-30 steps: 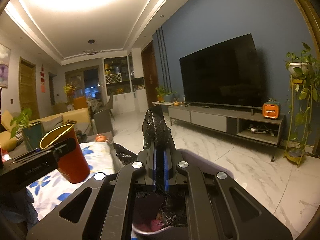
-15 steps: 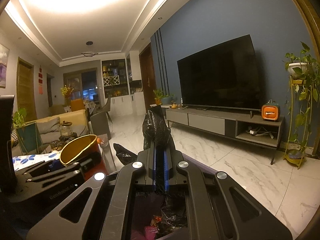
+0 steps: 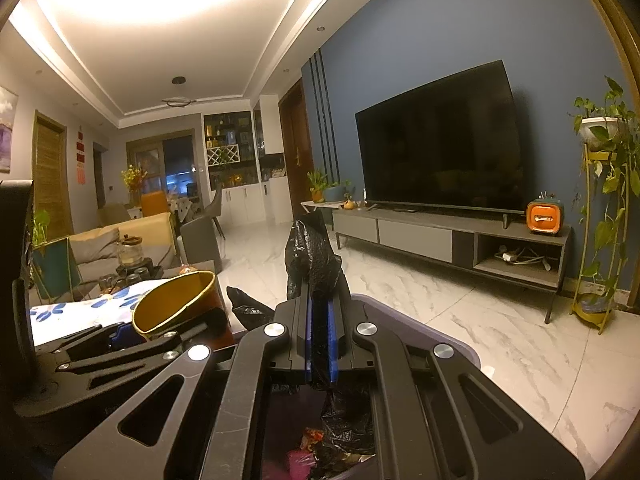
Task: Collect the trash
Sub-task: 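Open the left tool to drop the red cup while the right tool releases the black bag, then move both open tools back over the red wrapper on the table, then grasp the red-and-white wrapper with the left tool while the right tool grasps the lying dark red cup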
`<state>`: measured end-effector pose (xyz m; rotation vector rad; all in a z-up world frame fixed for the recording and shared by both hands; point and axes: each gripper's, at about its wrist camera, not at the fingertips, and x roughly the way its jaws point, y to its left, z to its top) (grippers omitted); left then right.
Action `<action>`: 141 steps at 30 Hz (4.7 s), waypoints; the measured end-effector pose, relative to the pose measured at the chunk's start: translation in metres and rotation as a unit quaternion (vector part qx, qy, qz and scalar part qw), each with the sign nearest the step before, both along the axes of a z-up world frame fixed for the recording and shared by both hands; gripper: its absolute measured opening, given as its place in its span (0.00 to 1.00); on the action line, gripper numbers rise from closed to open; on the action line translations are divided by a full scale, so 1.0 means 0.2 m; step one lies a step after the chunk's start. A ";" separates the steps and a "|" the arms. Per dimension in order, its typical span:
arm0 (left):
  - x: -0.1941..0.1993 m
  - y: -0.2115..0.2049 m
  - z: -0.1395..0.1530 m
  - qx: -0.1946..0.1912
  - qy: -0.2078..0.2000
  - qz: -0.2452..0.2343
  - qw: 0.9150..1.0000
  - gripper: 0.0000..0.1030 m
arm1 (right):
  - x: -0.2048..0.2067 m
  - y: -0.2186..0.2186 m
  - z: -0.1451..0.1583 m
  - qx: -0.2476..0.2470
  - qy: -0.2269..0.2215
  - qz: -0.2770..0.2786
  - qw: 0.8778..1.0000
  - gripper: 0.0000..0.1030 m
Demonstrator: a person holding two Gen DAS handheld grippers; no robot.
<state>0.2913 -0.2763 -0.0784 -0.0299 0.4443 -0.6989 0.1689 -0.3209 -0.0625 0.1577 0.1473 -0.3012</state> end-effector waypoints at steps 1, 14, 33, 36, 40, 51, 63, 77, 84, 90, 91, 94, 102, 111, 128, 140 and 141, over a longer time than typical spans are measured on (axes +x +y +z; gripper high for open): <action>0.00 0.00 0.00 0.000 0.001 -0.002 1.000 0.55 | 0.00 0.00 0.00 0.001 0.000 0.000 1.000 0.07; 0.04 0.00 -0.03 -0.001 0.022 -0.003 1.000 0.65 | -0.01 -0.03 -0.01 0.003 -0.006 -0.002 1.000 0.26; -0.02 0.16 -0.02 0.008 0.031 0.074 0.997 0.87 | -0.10 -0.04 -0.01 0.025 -0.012 0.000 1.000 0.54; -0.05 0.22 0.00 0.027 0.021 0.103 0.994 0.87 | -0.12 -0.01 0.00 0.028 -0.009 0.008 1.000 0.57; -0.10 0.34 0.03 0.027 0.019 0.134 0.990 0.87 | -0.14 0.04 0.01 0.021 -0.004 0.017 1.000 0.61; -0.25 0.79 0.17 0.023 -0.002 0.217 0.976 0.89 | -0.18 0.25 0.09 0.014 -0.009 0.059 0.998 0.69; -0.37 1.46 0.17 0.044 -0.019 0.351 0.935 0.89 | -0.09 0.62 0.16 0.016 -0.011 0.140 0.990 0.71; -0.33 2.27 0.11 0.048 -0.007 0.488 0.872 0.89 | 0.07 1.22 0.15 -0.007 0.008 0.247 0.969 0.71; -0.21 2.45 0.07 0.028 0.028 0.484 0.874 0.89 | 0.16 1.41 0.17 -0.010 0.013 0.276 0.961 0.71; -0.10 2.50 0.05 0.031 0.042 0.481 0.875 0.88 | 0.23 1.54 0.19 -0.011 0.017 0.298 0.954 0.71; -0.09 2.50 0.05 0.031 0.046 0.477 0.877 0.87 | 0.23 1.55 0.19 -0.013 0.017 0.301 0.953 0.71; -0.04 2.51 0.03 0.035 0.059 0.472 0.879 0.81 | 0.26 1.61 0.18 -0.021 0.017 0.308 0.951 0.71; 0.07 2.56 -0.05 0.021 0.111 0.438 0.892 0.39 | 0.35 1.71 0.15 -0.024 0.032 0.322 0.946 0.71; 0.07 2.61 -0.09 -0.021 0.127 0.422 0.897 0.14 | 0.50 1.90 0.06 -0.040 0.076 0.343 0.936 0.69; -0.05 2.72 0.07 -0.043 0.059 0.484 0.872 0.12 | 0.76 2.31 -0.11 -0.117 0.158 0.403 0.894 0.42; -0.07 2.72 0.05 -0.048 0.065 0.486 0.870 0.12 | 0.82 2.37 -0.15 -0.134 0.181 0.415 0.882 0.05; -0.07 2.73 0.05 -0.049 0.068 0.486 0.870 0.12 | 0.81 2.36 -0.14 -0.132 0.178 0.415 0.882 0.03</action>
